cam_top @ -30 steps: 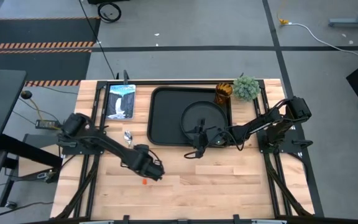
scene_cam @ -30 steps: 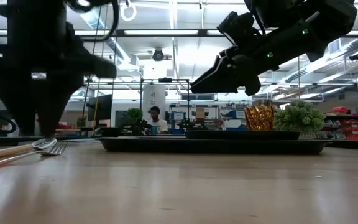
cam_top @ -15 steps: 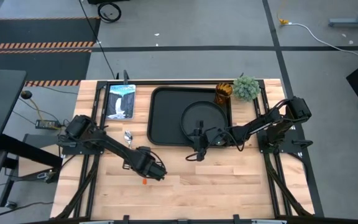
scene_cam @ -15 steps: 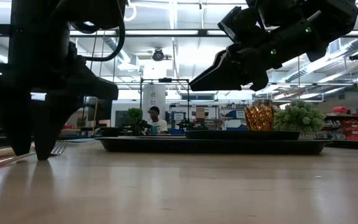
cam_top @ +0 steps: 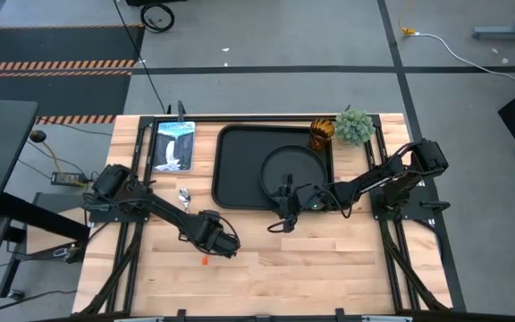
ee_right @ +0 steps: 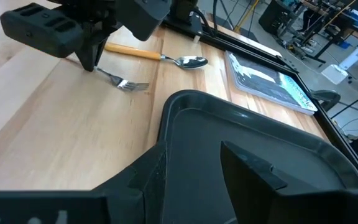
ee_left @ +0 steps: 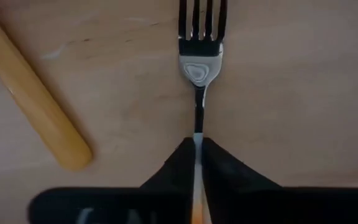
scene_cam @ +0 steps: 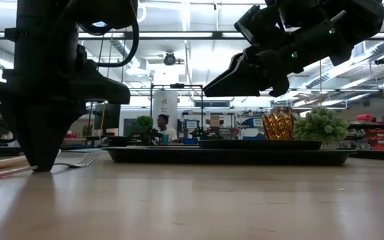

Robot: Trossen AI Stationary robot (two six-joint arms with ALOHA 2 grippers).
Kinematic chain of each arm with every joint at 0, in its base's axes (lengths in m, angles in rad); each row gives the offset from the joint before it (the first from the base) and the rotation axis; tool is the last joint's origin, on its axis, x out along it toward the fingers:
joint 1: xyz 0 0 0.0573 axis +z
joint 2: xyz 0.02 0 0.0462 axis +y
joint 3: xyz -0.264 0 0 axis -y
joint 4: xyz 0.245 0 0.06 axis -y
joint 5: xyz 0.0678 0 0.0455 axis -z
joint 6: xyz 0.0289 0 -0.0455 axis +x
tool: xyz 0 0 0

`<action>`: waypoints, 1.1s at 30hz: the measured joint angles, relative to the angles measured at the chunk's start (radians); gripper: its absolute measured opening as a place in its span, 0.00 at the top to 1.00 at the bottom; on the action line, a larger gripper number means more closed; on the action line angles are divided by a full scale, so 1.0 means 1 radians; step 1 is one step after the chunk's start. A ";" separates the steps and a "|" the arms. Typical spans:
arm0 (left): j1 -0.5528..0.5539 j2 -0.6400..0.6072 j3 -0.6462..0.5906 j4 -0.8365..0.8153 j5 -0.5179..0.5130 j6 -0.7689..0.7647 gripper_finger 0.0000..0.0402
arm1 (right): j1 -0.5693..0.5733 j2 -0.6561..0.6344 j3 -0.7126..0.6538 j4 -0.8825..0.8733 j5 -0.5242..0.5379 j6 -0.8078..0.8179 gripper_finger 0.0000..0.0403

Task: Pick and place plate/cup/fork/spoon on tray
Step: Put the fork on the tray to the left of the plate

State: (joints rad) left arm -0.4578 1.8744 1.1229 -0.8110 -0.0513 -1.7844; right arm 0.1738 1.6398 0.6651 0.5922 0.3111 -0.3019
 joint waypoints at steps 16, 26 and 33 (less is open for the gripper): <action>-0.007 -0.084 0.047 0.001 0.002 0.028 0.95 | 0.000 0.000 0.000 0.006 0.001 -0.003 0.61; 0.082 -0.087 0.168 -0.110 -0.227 0.149 0.95 | 0.000 -0.008 0.000 0.021 0.001 -0.007 0.61; 0.300 -0.088 0.171 -0.097 -0.342 0.357 0.95 | -0.006 -0.091 0.000 -0.083 0.014 -0.004 0.61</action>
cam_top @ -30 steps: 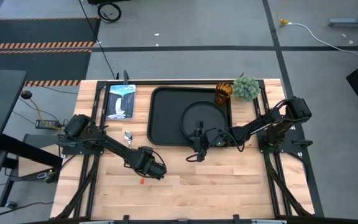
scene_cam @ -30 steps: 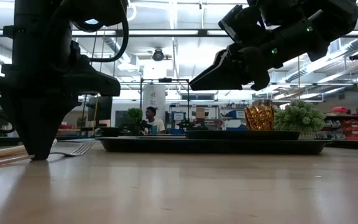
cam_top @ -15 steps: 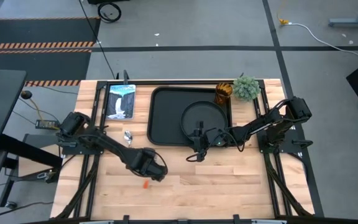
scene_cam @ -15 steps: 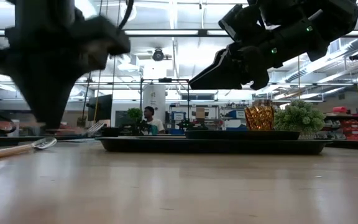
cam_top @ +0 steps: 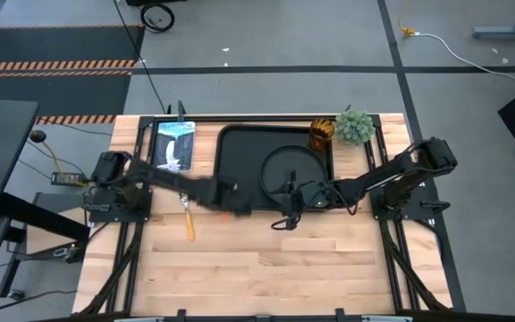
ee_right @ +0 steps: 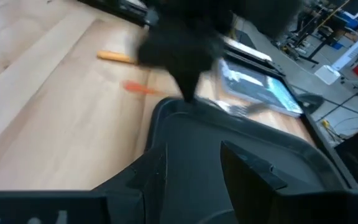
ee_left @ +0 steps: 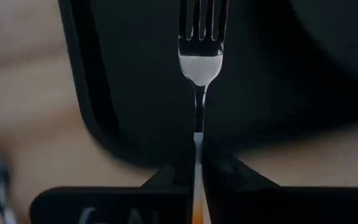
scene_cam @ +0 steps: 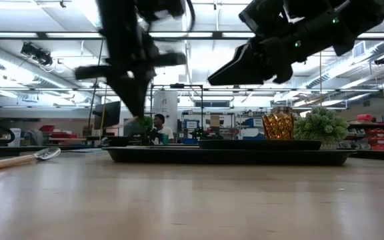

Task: Pick and place plate/cup/fork/spoon on tray
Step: Put the fork on the tray to the left of the plate

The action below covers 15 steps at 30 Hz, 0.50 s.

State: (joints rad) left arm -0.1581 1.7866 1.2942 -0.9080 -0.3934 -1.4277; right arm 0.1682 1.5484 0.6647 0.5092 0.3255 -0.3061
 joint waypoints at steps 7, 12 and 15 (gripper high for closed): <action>0.212 0.004 0.000 0.132 0.003 0.185 0.95 | -0.036 -0.124 0.000 -0.146 0.030 0.024 0.61; 0.285 0.041 0.000 0.234 0.053 0.210 0.94 | -0.076 -0.146 -0.008 -0.176 0.021 0.052 0.61; 0.301 0.086 0.000 0.291 0.105 0.217 0.94 | -0.087 -0.158 -0.043 -0.157 0.013 0.053 0.61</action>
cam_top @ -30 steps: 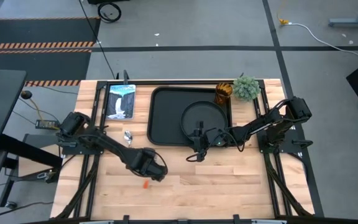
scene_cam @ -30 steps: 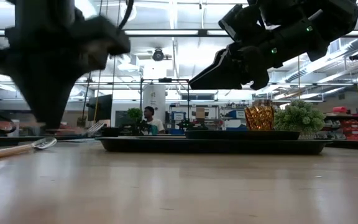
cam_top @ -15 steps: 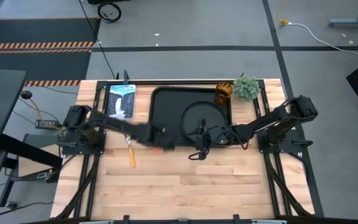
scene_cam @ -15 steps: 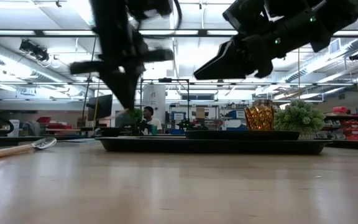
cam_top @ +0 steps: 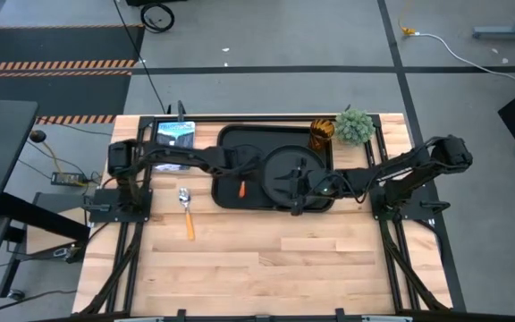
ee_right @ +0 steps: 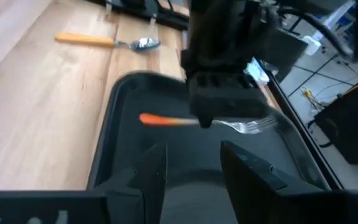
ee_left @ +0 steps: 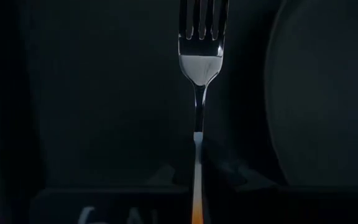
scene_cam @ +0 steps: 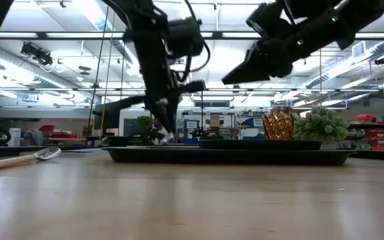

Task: Pick and place plate/cup/fork/spoon on tray
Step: Put the fork on the tray to the left of the plate, then put the spoon on the tray to the left of the fork

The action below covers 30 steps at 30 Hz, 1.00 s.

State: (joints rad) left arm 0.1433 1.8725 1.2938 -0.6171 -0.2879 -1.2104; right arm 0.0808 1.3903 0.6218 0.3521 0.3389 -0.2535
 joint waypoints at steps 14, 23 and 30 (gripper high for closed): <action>0.050 0.106 -0.003 0.050 0.064 -0.034 0.89 | -0.005 -0.126 -0.160 0.171 -0.080 0.019 0.62; 0.043 0.088 -0.003 0.033 0.055 0.019 0.69 | -0.005 -0.132 -0.164 0.174 -0.090 0.030 0.62; -0.047 -0.033 -0.003 -0.071 -0.012 0.091 0.67 | -0.013 -0.132 -0.164 0.168 -0.103 0.045 0.62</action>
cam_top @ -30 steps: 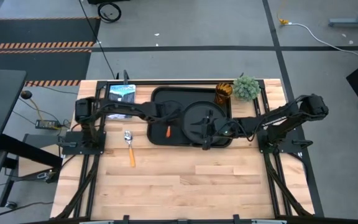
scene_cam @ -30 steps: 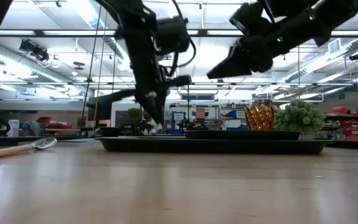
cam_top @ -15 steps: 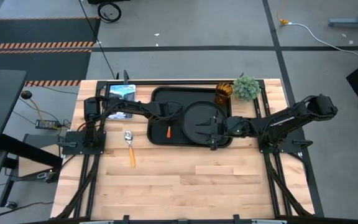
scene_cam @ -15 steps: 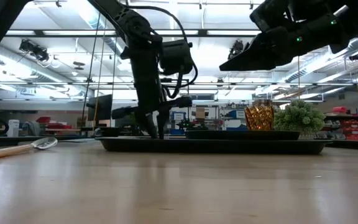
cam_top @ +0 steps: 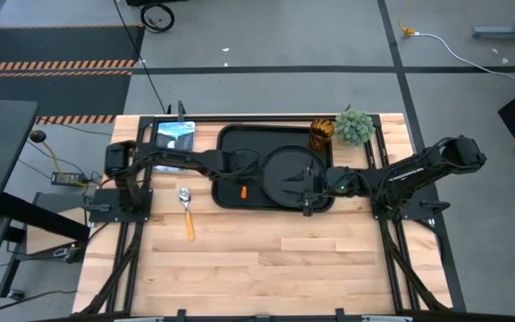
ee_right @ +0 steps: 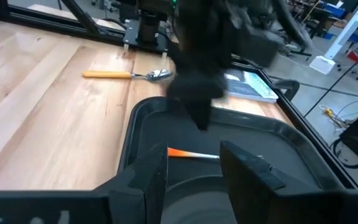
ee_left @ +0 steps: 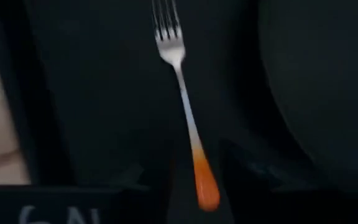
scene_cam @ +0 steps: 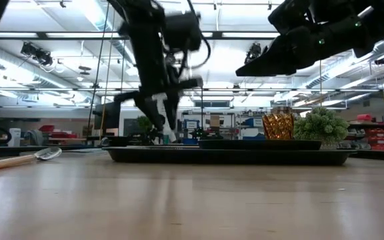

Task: Pick and place plate/cup/fork/spoon on tray
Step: Put the spoon on the tray to the left of the fork

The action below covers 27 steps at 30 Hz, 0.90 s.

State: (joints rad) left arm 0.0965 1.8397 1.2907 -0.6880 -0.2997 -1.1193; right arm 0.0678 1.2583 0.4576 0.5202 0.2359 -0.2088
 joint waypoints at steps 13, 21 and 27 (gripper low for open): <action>-0.250 -0.117 -0.066 -0.316 -0.093 -0.171 0.77 | -0.014 0.000 0.000 0.017 0.004 0.004 0.62; -0.294 -0.190 -0.233 -0.280 -0.081 -0.270 0.92 | -0.019 0.000 0.000 0.035 0.004 0.041 0.62; -0.338 -0.288 -0.379 -0.163 -0.058 -0.375 0.98 | -0.019 0.000 0.000 0.037 0.004 0.075 0.62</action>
State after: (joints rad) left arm -0.2416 1.5521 0.9117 -0.8507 -0.3575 -1.4947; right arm 0.0490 1.2583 0.4576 0.5568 0.2401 -0.1339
